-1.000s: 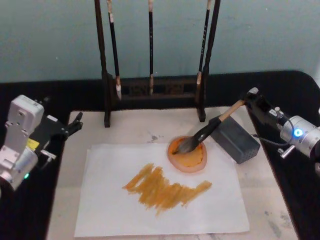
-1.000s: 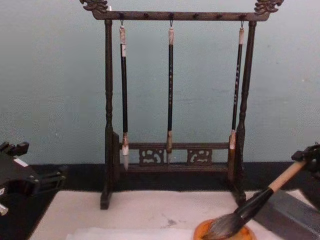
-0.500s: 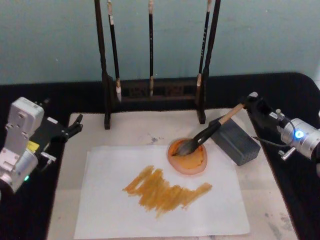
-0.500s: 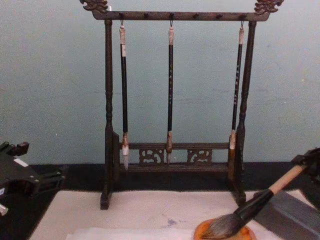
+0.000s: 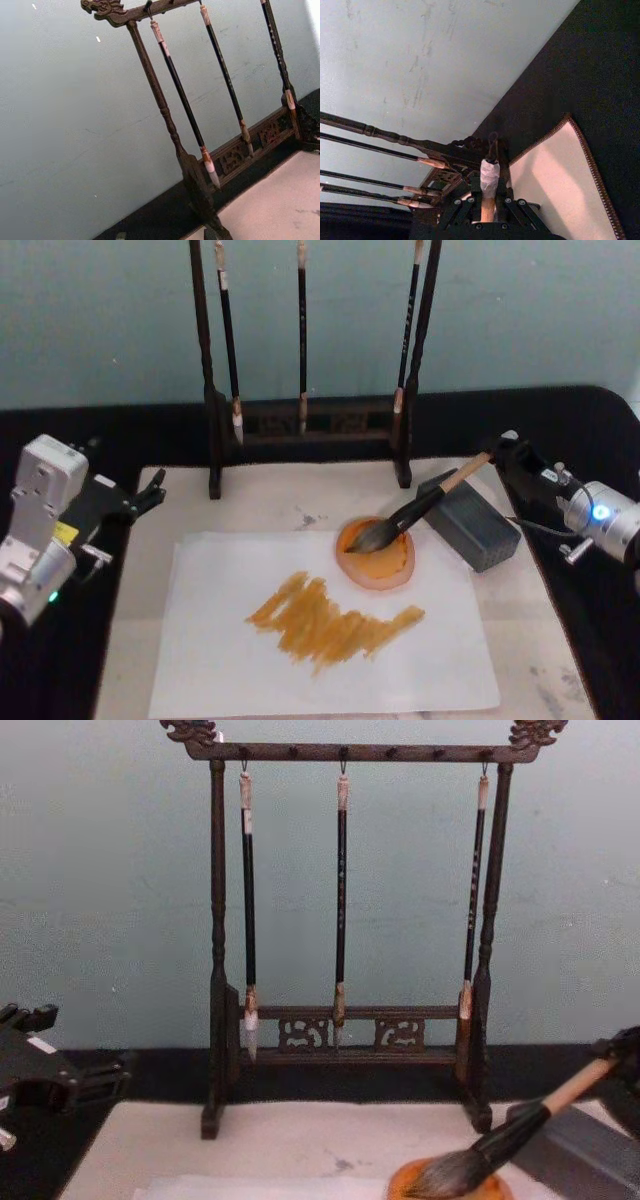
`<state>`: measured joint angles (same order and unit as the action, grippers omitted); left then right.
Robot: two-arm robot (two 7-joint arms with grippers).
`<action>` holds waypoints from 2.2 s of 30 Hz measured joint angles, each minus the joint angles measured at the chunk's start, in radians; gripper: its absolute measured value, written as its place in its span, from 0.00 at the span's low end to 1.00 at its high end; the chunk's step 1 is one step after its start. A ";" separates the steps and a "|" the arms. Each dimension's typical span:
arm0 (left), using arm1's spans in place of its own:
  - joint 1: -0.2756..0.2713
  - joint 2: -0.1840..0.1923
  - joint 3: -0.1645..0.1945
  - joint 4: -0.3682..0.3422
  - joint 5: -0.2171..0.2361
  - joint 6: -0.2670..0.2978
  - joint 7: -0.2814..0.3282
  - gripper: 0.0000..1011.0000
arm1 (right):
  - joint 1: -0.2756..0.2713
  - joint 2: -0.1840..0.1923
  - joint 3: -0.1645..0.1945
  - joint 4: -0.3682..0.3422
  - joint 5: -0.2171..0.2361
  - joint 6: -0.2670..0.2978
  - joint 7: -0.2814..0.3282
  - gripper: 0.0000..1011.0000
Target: Pick up the brush from the inkstone, write on the paper, then place the brush back to its original position.
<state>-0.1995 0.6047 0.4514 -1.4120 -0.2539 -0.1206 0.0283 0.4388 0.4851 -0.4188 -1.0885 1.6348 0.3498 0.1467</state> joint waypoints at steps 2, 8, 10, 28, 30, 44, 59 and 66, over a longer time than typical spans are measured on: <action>0.000 0.000 0.000 0.000 0.000 0.000 0.000 1.00 | 0.000 0.000 0.000 0.000 0.000 0.000 0.000 0.16; 0.000 0.000 0.000 0.000 0.000 0.000 0.000 1.00 | -0.001 0.000 0.002 -0.002 -0.001 0.000 0.000 0.16; 0.000 0.000 0.000 0.000 0.000 0.000 0.000 1.00 | -0.001 0.000 0.002 -0.002 -0.001 0.000 0.000 0.16; 0.000 0.000 0.000 0.000 0.000 0.000 0.000 1.00 | -0.003 -0.001 0.004 -0.005 -0.005 -0.001 -0.001 0.69; 0.000 0.000 0.000 0.000 0.000 0.000 0.000 1.00 | -0.003 -0.001 0.004 -0.005 -0.005 -0.002 -0.001 0.75; 0.000 0.000 0.000 0.000 0.000 0.000 0.000 1.00 | -0.003 -0.001 0.005 -0.006 -0.006 -0.002 -0.001 0.99; 0.000 0.000 0.000 0.000 0.000 0.000 0.000 1.00 | -0.057 0.026 0.022 -0.078 0.030 -0.033 -0.037 0.99; 0.000 0.000 0.000 0.000 0.000 0.000 0.000 1.00 | -0.138 0.082 0.036 -0.198 0.037 -0.092 -0.071 0.99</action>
<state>-0.1995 0.6047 0.4514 -1.4120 -0.2539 -0.1206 0.0283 0.3009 0.5672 -0.3828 -1.2863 1.6721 0.2574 0.0754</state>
